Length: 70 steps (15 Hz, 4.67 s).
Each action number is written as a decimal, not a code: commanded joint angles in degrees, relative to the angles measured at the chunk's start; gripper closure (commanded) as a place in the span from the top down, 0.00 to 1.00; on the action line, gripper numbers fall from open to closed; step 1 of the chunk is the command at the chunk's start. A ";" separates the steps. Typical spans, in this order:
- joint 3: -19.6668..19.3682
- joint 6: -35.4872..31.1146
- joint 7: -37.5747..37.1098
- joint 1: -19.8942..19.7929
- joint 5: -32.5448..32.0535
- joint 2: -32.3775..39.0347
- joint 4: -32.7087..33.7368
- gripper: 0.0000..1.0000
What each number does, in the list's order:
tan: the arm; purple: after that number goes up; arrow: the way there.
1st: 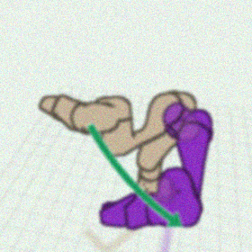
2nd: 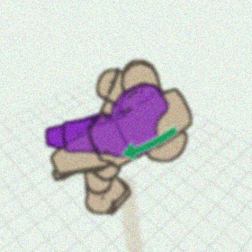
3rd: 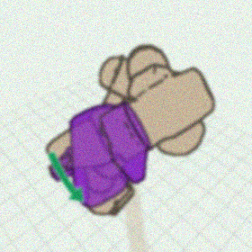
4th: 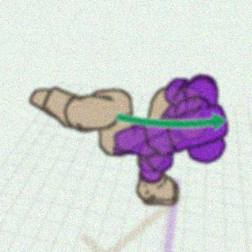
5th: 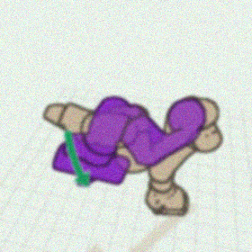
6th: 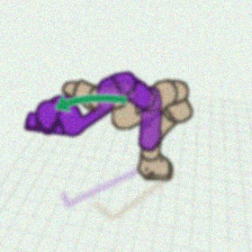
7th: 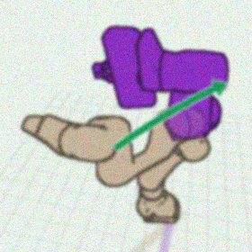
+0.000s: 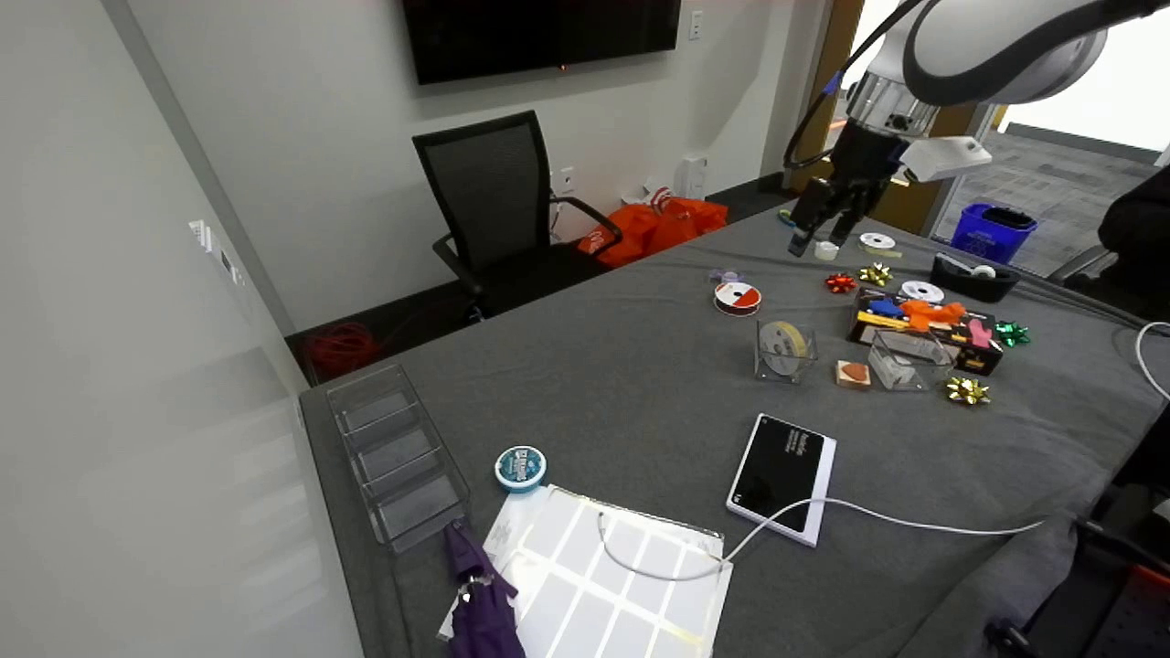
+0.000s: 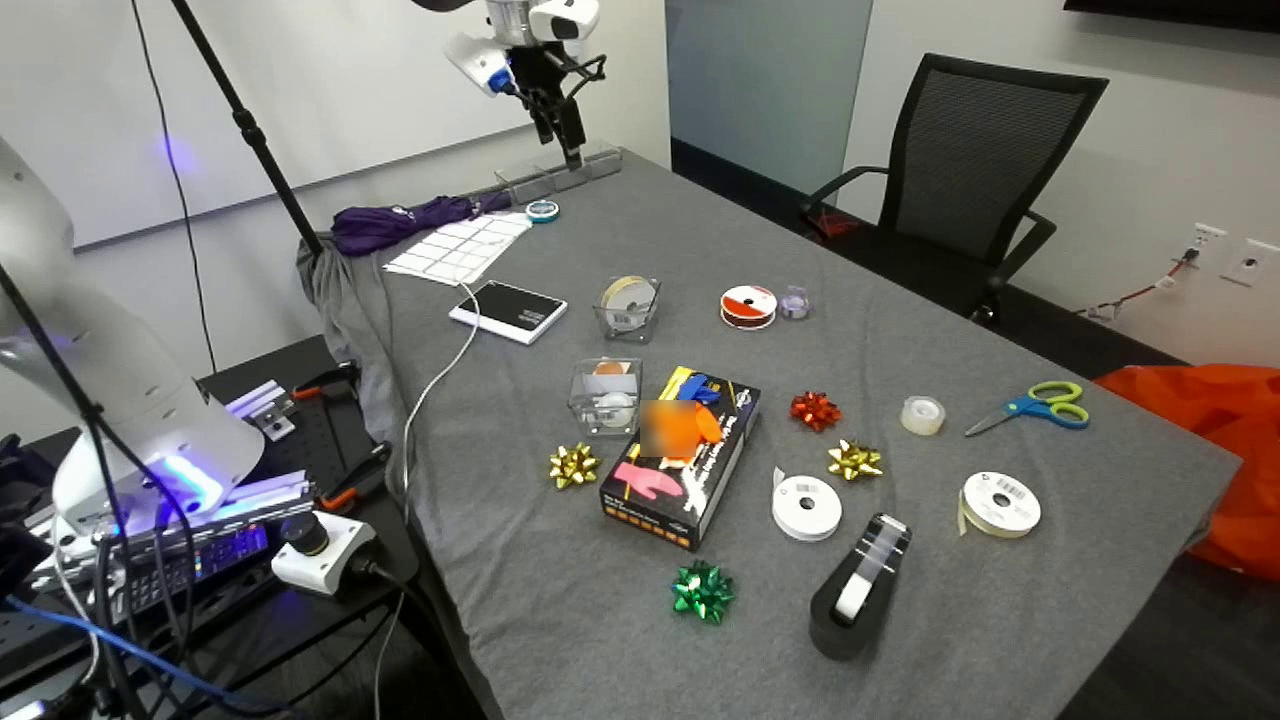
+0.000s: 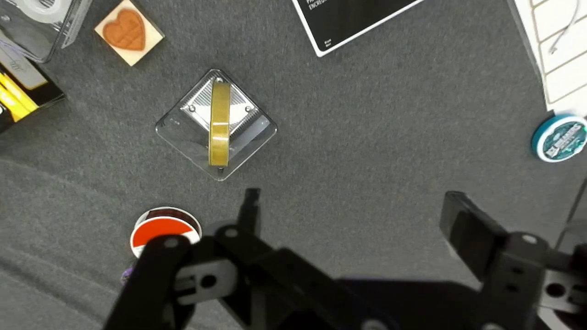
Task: Remove the ribbon roll from the tray
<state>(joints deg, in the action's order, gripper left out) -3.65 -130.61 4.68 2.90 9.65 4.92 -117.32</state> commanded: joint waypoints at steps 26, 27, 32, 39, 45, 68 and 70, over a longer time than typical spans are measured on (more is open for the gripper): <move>-2.00 -10.65 -17.34 -1.69 -14.02 25.76 12.42 1.00; -2.02 -10.61 -17.07 -1.72 -14.08 26.21 12.56 1.00; -2.08 -11.04 -15.64 -2.22 -14.25 27.41 12.26 1.00; -0.95 -12.82 -11.51 -3.59 -13.39 28.77 11.82 1.00; 0.41 -13.91 -10.87 -3.48 -11.57 30.14 11.74 1.00; 0.42 -10.35 -12.16 -2.86 -8.75 25.75 11.49 0.06; 0.87 -8.48 -11.98 -2.74 -8.51 23.05 10.60 0.06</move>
<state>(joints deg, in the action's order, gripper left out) -3.64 -142.76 -7.75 0.25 0.55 32.69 -104.66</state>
